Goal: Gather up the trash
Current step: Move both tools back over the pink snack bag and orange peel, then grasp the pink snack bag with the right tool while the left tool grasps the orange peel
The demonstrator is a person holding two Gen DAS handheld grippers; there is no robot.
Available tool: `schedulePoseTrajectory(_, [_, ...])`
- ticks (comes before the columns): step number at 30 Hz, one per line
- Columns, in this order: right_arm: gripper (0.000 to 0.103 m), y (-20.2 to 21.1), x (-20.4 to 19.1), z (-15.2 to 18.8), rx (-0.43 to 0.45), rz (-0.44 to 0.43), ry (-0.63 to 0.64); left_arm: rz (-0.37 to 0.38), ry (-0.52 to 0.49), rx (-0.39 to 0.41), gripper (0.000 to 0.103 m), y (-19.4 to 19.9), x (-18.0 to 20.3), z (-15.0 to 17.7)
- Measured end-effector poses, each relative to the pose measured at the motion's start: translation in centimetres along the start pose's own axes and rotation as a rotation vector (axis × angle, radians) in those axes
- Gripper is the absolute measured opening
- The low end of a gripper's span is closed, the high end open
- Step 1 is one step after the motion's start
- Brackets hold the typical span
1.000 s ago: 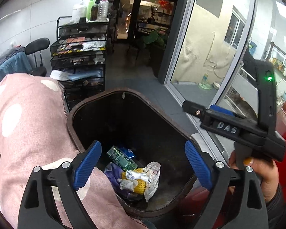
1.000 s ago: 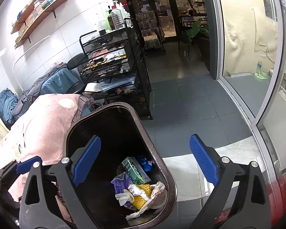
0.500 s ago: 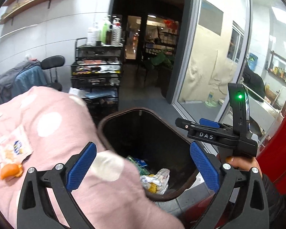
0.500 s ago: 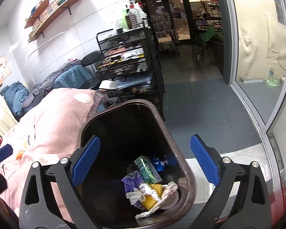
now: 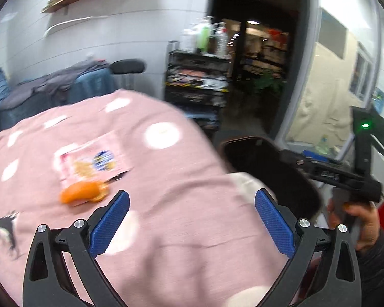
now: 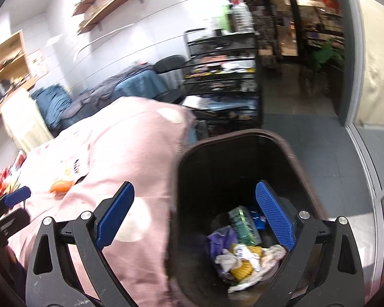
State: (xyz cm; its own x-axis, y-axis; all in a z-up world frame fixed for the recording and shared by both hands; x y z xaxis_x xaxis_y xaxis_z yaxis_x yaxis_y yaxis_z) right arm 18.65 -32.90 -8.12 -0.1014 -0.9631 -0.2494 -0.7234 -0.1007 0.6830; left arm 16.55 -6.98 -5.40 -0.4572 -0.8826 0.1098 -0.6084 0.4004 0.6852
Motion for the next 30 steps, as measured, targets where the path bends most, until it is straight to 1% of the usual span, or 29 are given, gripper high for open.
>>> schedulePoseTrajectory(2, [0.095,-0.5,-1.4,-0.1,-0.011,-0.022,0.026,-0.030,0.033,-0.016,0.098,0.1,-2.0,0.1])
schedulePoseTrajectory(4, [0.095,-1.1,-3.3,-0.3,-0.027,-0.060,0.064,-0.075,0.065,-0.030,0.098,0.1,-4.4,0.2])
schedulePoseTrajectory(6, [0.095,-1.6,-4.8,-0.5,-0.036,-0.085,0.099,-0.112,0.079,-0.063,0.098,-0.1,-6.3,0.4])
schedulePoseTrajectory(8, [0.095,-2.1,-6.4,-0.7,-0.049,-0.109,0.139,-0.159,0.064,-0.093,0.097,-0.7,-7.9,0.5])
schedulePoseTrajectory(10, [0.095,-2.8,-8.3,-0.9,-0.064,-0.136,0.177,-0.189,0.045,-0.133,0.097,-1.6,-9.3,0.5])
schedulePoseTrajectory(13, [0.095,-3.6,-10.5,-1.0,-0.088,-0.174,0.214,-0.218,0.006,-0.176,0.090,-2.8,-11.0,0.0])
schedulePoseTrajectory(15, [0.095,-4.2,-11.8,-1.2,-0.104,-0.197,0.237,-0.235,-0.026,-0.209,0.084,-3.9,-11.7,-0.1])
schedulePoseTrajectory(17, [0.095,-4.4,-12.7,-1.1,-0.112,-0.205,0.255,-0.245,-0.055,-0.240,0.079,-4.9,-12.1,-0.4])
schedulePoseTrajectory(19, [0.095,-4.9,-13.8,-1.2,-0.122,-0.208,0.281,-0.248,-0.087,-0.275,0.077,-6.0,-12.3,-0.7])
schedulePoseTrajectory(22, [0.095,-5.7,-15.0,-1.3,-0.148,-0.221,0.311,-0.246,-0.125,-0.337,0.070,-7.7,-12.7,-0.8])
schedulePoseTrajectory(23, [0.095,-6.0,-15.4,-1.4,-0.157,-0.227,0.318,-0.243,-0.133,-0.356,0.061,-8.2,-12.7,-0.8])
schedulePoseTrajectory(24, [0.095,-6.1,-15.6,-1.6,-0.161,-0.232,0.322,-0.238,-0.131,-0.372,0.049,-8.5,-12.9,-0.7])
schedulePoseTrajectory(25, [0.095,-6.4,-16.0,-1.7,-0.170,-0.237,0.330,-0.225,-0.124,-0.385,0.046,-8.8,-13.0,-0.6])
schedulePoseTrajectory(26, [0.095,-6.7,-16.4,-1.9,-0.179,-0.243,0.338,-0.212,-0.123,-0.388,0.039,-8.8,-13.0,-0.5])
schedulePoseTrajectory(27, [0.095,-6.9,-16.6,-2.0,-0.183,-0.247,0.343,-0.196,-0.121,-0.384,0.029,-8.6,-12.9,-0.4])
schedulePoseTrajectory(28, [0.095,-7.4,-17.2,-2.2,-0.194,-0.254,0.355,-0.186,-0.117,-0.377,0.025,-8.4,-12.9,-0.4])
schedulePoseTrajectory(30, [0.095,-8.0,-18.0,-2.6,-0.207,-0.263,0.375,-0.178,-0.093,-0.354,0.021,-7.7,-13.1,-0.3])
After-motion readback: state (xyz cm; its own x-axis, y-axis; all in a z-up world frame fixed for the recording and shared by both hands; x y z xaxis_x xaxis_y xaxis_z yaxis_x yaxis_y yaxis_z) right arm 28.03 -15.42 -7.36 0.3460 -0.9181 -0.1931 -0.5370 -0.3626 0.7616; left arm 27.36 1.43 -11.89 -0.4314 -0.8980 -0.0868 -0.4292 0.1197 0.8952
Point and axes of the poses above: each gripper's, at about its wrist camera, not at the fingertips, and y roughly against the way its jaws point, x to its right, z to its underside, the point moved 4 cm from there along -y, roughly the way its jaws point, and after that the axes turned 6 degrees about -x, right-handed, at the moved point
